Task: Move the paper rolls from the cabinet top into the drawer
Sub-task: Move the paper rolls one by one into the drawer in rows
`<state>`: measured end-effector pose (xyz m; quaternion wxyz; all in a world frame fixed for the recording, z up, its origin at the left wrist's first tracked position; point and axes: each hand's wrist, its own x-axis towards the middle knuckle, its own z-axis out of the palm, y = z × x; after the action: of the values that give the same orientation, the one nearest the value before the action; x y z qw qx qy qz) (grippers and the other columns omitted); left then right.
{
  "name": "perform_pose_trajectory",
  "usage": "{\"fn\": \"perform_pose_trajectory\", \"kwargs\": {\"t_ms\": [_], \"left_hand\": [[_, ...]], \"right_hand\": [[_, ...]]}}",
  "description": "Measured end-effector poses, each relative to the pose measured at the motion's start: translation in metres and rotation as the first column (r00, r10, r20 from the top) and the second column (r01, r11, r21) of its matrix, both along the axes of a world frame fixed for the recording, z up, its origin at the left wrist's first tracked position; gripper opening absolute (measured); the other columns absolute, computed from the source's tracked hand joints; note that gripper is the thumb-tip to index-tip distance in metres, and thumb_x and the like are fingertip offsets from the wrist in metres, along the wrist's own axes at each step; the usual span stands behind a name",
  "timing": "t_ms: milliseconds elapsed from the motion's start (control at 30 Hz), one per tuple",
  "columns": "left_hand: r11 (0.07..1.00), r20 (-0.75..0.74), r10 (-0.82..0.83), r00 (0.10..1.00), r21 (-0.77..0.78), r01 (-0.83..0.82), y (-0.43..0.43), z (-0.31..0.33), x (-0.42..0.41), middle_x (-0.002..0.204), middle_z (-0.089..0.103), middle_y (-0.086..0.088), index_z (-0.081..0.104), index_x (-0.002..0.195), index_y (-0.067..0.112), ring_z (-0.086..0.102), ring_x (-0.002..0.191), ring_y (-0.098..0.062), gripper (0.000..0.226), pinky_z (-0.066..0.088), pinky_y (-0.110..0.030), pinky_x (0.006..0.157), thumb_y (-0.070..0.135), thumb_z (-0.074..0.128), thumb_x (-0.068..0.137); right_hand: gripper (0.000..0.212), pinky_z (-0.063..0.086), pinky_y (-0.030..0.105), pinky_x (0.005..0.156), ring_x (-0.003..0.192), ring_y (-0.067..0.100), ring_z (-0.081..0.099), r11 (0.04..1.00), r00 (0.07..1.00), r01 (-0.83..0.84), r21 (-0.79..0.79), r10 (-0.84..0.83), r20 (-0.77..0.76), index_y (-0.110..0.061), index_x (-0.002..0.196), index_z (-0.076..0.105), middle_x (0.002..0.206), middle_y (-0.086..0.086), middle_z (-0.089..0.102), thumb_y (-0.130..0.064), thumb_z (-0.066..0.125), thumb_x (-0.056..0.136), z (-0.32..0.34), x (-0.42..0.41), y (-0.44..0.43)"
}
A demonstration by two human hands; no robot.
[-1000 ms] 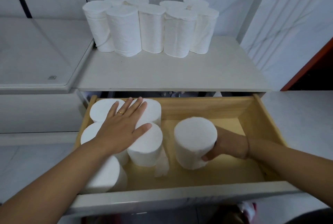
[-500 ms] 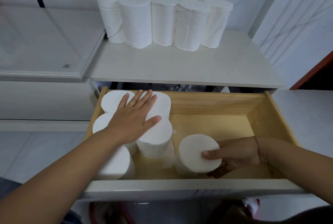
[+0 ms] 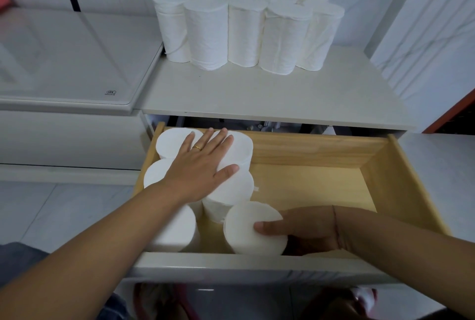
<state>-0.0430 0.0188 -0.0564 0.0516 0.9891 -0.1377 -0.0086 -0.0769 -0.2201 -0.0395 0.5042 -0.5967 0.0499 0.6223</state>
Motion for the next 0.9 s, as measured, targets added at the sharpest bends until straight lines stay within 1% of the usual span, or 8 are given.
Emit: {"fn": "perform_pose_trajectory", "kwargs": {"t_ms": [100, 233, 333, 467, 567, 733, 800, 900], "left_hand": [[1.0, 0.003, 0.002, 1.0, -0.003, -0.002, -0.001, 0.0, 0.0, 0.158, -0.011, 0.011, -0.006, 0.149, 0.03, -0.014, 0.144, -0.011, 0.075, -0.006, -0.042, 0.116, 0.066, -0.004, 0.084], [1.0, 0.01, 0.007, 1.0, -0.012, -0.007, -0.001, 0.0, 0.0, 0.158, -0.01, 0.01, -0.004, 0.15, 0.029, -0.013, 0.144, -0.011, 0.069, -0.006, -0.042, 0.116, 0.062, 0.003, 0.089], [1.0, 0.007, 0.014, 1.0, -0.009, -0.014, -0.001, 0.0, 0.0, 0.158, -0.01, 0.01, -0.005, 0.149, 0.03, -0.013, 0.144, -0.01, 0.068, -0.006, -0.042, 0.117, 0.061, 0.004, 0.09], [1.0, 0.013, 0.015, 1.0, -0.009, -0.015, -0.001, -0.001, 0.0, 0.158, -0.009, 0.01, -0.004, 0.149, 0.03, -0.012, 0.144, -0.011, 0.069, -0.006, -0.042, 0.117, 0.062, 0.002, 0.089], [1.0, 0.02, 0.014, 1.0, -0.012, -0.014, -0.001, -0.002, 0.0, 0.158, -0.008, 0.011, -0.004, 0.149, 0.03, -0.012, 0.144, -0.011, 0.07, -0.006, -0.041, 0.117, 0.063, 0.001, 0.087], [1.0, 0.016, 0.019, 1.0, -0.016, -0.019, 0.0, -0.003, 0.002, 0.158, -0.009, 0.012, -0.004, 0.149, 0.031, -0.012, 0.144, -0.01, 0.071, -0.008, -0.039, 0.116, 0.064, 0.0, 0.086], [1.0, 0.015, 0.018, 1.0, -0.017, -0.018, 0.0, -0.003, 0.002, 0.158, -0.009, 0.012, -0.004, 0.149, 0.031, -0.012, 0.144, -0.009, 0.072, -0.008, -0.039, 0.116, 0.064, -0.002, 0.085], [1.0, 0.019, 0.024, 1.0, -0.015, -0.024, 0.0, -0.004, 0.002, 0.158, -0.009, 0.012, -0.004, 0.149, 0.031, -0.013, 0.144, -0.009, 0.073, -0.008, -0.039, 0.116, 0.064, -0.003, 0.085]], "right_hand": [[0.038, 0.051, 0.034, 0.095, 0.099, 0.017, 0.066, 0.998, 0.999, -0.037, 0.042, 0.036, 0.023, -0.024, 0.119, 0.054, 0.109, 0.001, 0.069, -0.031, 0.062, 0.082, 0.002, 0.002, 0.0], [0.05, 0.051, 0.036, 0.095, 0.112, 0.026, 0.057, 0.993, 0.989, -0.115, -0.004, 0.115, 0.09, -0.027, 0.134, 0.043, 0.129, 0.01, 0.056, -0.029, 0.061, 0.087, 0.004, 0.008, 0.006], [0.049, 0.05, 0.036, 0.095, 0.116, 0.029, 0.054, 0.989, 0.985, -0.145, -0.015, 0.146, 0.093, -0.029, 0.134, 0.041, 0.136, 0.013, 0.052, -0.029, 0.06, 0.089, 0.004, 0.009, 0.012], [0.042, 0.049, 0.038, 0.099, 0.115, 0.028, 0.056, 0.99, 0.986, -0.141, -0.026, 0.143, 0.09, -0.03, 0.128, 0.045, 0.13, 0.01, 0.056, -0.03, 0.061, 0.089, 0.002, 0.008, 0.017], [0.038, 0.046, 0.041, 0.102, 0.121, 0.03, 0.053, 0.987, 0.984, -0.156, -0.045, 0.159, 0.075, -0.027, 0.125, 0.046, 0.133, 0.011, 0.053, -0.029, 0.06, 0.09, 0.001, 0.009, 0.024], [0.058, 0.043, 0.041, 0.106, 0.123, 0.03, 0.053, 0.981, 0.986, -0.137, -0.137, 0.148, 0.076, -0.01, 0.136, 0.044, 0.138, 0.015, 0.051, -0.035, 0.063, 0.087, -0.001, 0.009, 0.031], [0.058, 0.046, 0.039, 0.103, 0.116, 0.026, 0.056, 0.982, 0.987, -0.119, -0.15, 0.133, 0.086, -0.009, 0.133, 0.047, 0.135, 0.015, 0.054, -0.036, 0.065, 0.085, -0.003, 0.008, 0.033], [0.039, 0.049, 0.036, 0.099, 0.108, 0.023, 0.058, 0.983, 0.986, -0.124, -0.134, 0.137, 0.095, -0.017, 0.115, 0.055, 0.125, 0.01, 0.059, -0.038, 0.066, 0.084, -0.005, 0.006, 0.041]]}}
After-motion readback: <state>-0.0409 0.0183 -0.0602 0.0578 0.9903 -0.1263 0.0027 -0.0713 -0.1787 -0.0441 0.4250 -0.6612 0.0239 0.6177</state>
